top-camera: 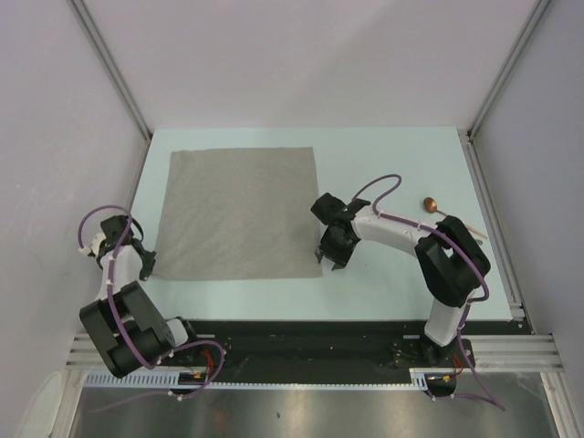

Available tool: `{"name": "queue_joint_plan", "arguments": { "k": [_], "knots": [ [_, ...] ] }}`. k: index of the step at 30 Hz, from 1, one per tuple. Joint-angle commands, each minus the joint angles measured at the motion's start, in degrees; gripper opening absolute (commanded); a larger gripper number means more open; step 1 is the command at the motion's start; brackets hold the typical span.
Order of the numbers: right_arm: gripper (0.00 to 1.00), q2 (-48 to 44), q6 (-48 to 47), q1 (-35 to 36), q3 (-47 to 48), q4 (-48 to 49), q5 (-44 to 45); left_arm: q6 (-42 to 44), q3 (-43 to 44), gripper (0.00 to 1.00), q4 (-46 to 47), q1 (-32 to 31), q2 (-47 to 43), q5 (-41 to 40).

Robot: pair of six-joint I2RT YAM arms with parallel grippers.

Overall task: Fold the napkin into a case and place the utensils inside
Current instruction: Pick up the flattened napkin from the center of the board.

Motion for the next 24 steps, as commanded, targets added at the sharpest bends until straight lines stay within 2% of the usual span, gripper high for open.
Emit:
{"name": "queue_joint_plan", "arguments": {
  "k": [1, 8, 24],
  "knots": [
    [0.47, 2.3, 5.9, 1.8, 4.6, -5.7, 6.5, -1.6, -0.7, 0.00, 0.3, 0.1, 1.0, 1.2],
    [0.48, 4.9, 7.2, 3.7, 6.8, -8.9, 6.6, -1.8, -1.3, 0.00, 1.0, 0.2, 1.9, 3.0],
    [0.48, 8.6, 8.5, 6.1, 8.8, -8.2, 5.4, -1.6, -1.5, 0.00, 1.6, 0.4, 2.3, 5.2]
  ]
}}
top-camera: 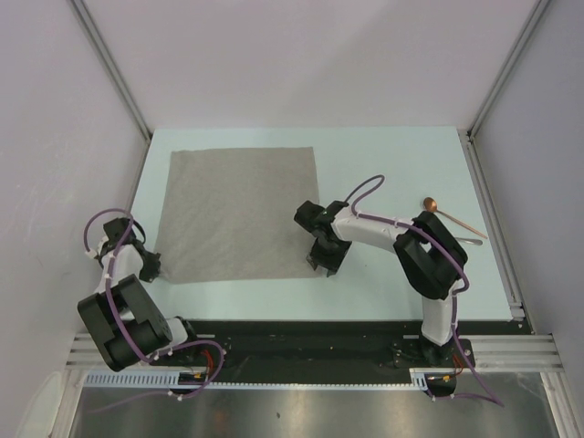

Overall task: Fold the napkin into a case and place the utensils inside
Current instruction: Pick up the flattened napkin from the center of the board, then fold and flatten the napkin at the center of the board.

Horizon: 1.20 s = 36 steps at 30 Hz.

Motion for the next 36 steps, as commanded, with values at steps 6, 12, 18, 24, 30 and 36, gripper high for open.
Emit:
{"name": "queue_joint_plan", "arguments": {
  "k": [6, 12, 18, 24, 30, 36],
  "knots": [
    [0.45, 4.3, 2.8, 1.4, 2.6, -0.2, -0.2, -0.6, -0.1, 0.00, 0.6, 0.3, -0.5, 0.4],
    [0.19, 4.0, 2.1, 1.2, 2.5, 1.2, 0.5, -0.2, 0.0, 0.00, 0.4, 0.3, -1.8, -0.2],
    [0.00, -1.8, -6.9, 0.9, 1.0, 4.6, 3.6, 0.4, 2.8, 0.00, -2.3, 0.3, -7.8, -3.7],
    [0.00, -7.5, -19.9, 0.3, -3.0, 8.6, 1.8, -0.1, 4.6, 0.00, -5.7, 1.7, -16.9, -4.4],
    [0.00, -15.7, -30.3, 3.0, -11.5, 18.6, -5.2, 0.2, 3.4, 0.00, -5.4, 1.8, -27.0, -1.7],
    [0.00, -31.9, -39.5, 11.5, -12.1, 21.6, 1.7, 1.7, 13.0, 0.00, -11.1, 2.6, -33.1, -2.1]
  ]
}}
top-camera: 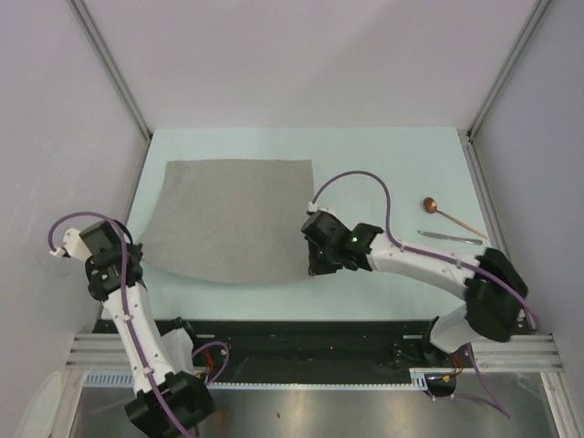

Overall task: Fold the napkin into a case and place the utensils inside
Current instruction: Fold and flatten the napkin at the center of the board.

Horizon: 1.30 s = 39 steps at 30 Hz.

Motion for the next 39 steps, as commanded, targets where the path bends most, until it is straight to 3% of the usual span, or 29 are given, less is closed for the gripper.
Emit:
{"name": "queue_joint_plan", "arguments": {
  "k": [1, 5, 6, 9, 12, 15, 18, 20, 22, 23, 24, 28, 32, 39],
  "knots": [
    [0.00, -14.7, -11.1, 6.3, 1.4, 5.6, 5.6, 0.8, 11.0, 0.00, -3.6, 1.0, -3.7, -0.8],
    [0.00, -24.2, -16.9, 10.8, 5.7, 6.0, 11.9, 1.3, 27.1, 0.00, -9.6, 1.0, 0.1, -3.6],
    [0.00, -26.5, -19.0, 11.3, 8.2, 6.1, 12.8, 1.8, 34.5, 0.00, -11.3, 0.9, 2.8, -3.6],
    [0.00, -30.0, -22.8, 13.6, 12.4, 7.0, 13.3, 1.7, 44.4, 0.00, -8.7, 1.0, 3.7, 0.0],
    [0.00, -31.2, -23.6, 14.2, 16.3, 7.7, 11.7, 0.3, 48.2, 0.00, -1.9, 1.0, 1.3, 4.7],
    [0.00, -30.9, -23.6, 14.2, 20.5, 6.3, 14.0, -0.9, 52.6, 0.00, -1.7, 1.0, 3.6, 7.9],
    [0.00, -30.7, -24.0, 12.1, 24.9, 6.3, 14.7, -2.4, 50.6, 0.00, 0.8, 1.0, 7.2, 11.2],
    [0.00, -30.3, -24.4, 6.5, 26.8, 7.8, 13.0, -3.1, 49.8, 0.00, 2.2, 0.9, 8.7, 11.0],
    [0.00, -28.0, -22.4, -1.6, 28.8, 7.4, 5.3, -4.6, 45.5, 0.00, 7.4, 0.9, 9.2, 10.8],
    [0.00, -25.1, -19.6, -9.9, 30.3, 7.4, 1.3, -5.6, 44.7, 0.00, 9.0, 0.9, 11.1, 11.4],
    [0.00, -23.9, -18.6, -12.6, 30.2, 8.5, -5.9, -5.8, 44.2, 0.00, 10.8, 0.8, 12.3, 12.1],
    [0.00, -14.8, -14.0, -23.2, 30.9, 16.1, -15.1, -7.8, 40.4, 0.00, 18.6, -0.1, 18.5, 13.4],
    [0.00, -4.7, -12.4, -26.1, 30.1, 22.3, -18.7, -7.4, 34.6, 0.00, 31.7, -3.5, 26.4, 15.1],
    [0.00, 14.6, -13.3, -28.9, 34.9, 27.8, -18.9, -7.0, 36.2, 0.00, 40.8, -10.5, 47.8, 17.7]
  ]
}}
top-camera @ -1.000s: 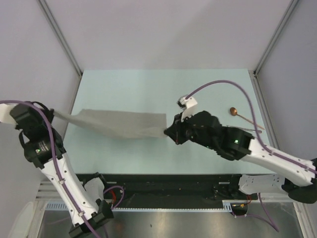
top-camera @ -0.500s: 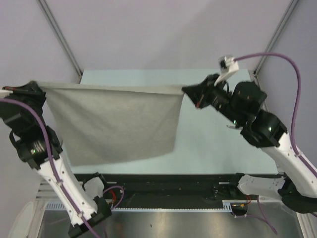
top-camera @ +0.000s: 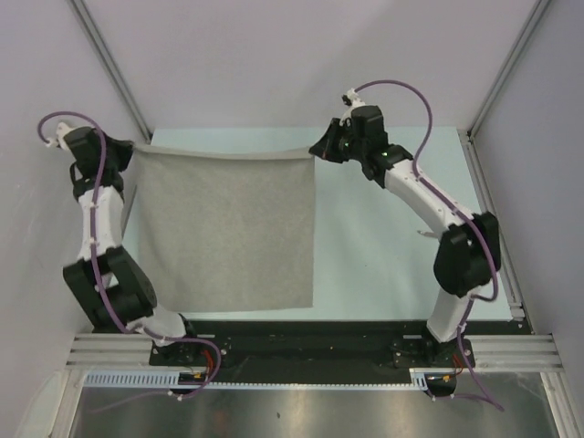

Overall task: Fold the napkin into a case and place the utensils inside
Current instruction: Fold and flatten the napkin at the center of the board.

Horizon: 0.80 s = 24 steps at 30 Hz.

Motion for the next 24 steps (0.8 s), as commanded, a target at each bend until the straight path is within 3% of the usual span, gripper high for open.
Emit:
{"name": "queue_joint_plan", "arguments": {
  "k": [1, 7, 13, 19, 24],
  "knots": [
    [0.00, 9.5, -0.7, -2.2, 8.7, 4.4, -0.4, -0.7, 2.9, 0.00, 10.8, -3.1, 12.3, 1.7],
    [0.00, 26.2, -1.0, -5.0, 26.4, -0.4, -3.9, 0.5, 15.8, 0.00, 3.6, -5.6, 26.0, 3.5],
    [0.00, 27.2, 0.2, -4.9, 28.1, -5.7, -3.4, 5.3, 20.4, 0.00, -7.0, -5.2, 26.9, 1.4],
    [0.00, 17.5, 3.3, -3.9, 13.5, -9.5, -4.1, 8.7, 16.8, 0.00, -24.0, -4.2, 20.2, -4.4],
    [0.00, 6.6, 2.9, 0.2, -3.0, -9.9, -6.8, 10.5, 1.6, 0.00, -29.4, -2.9, 8.4, -11.5]
  ]
}}
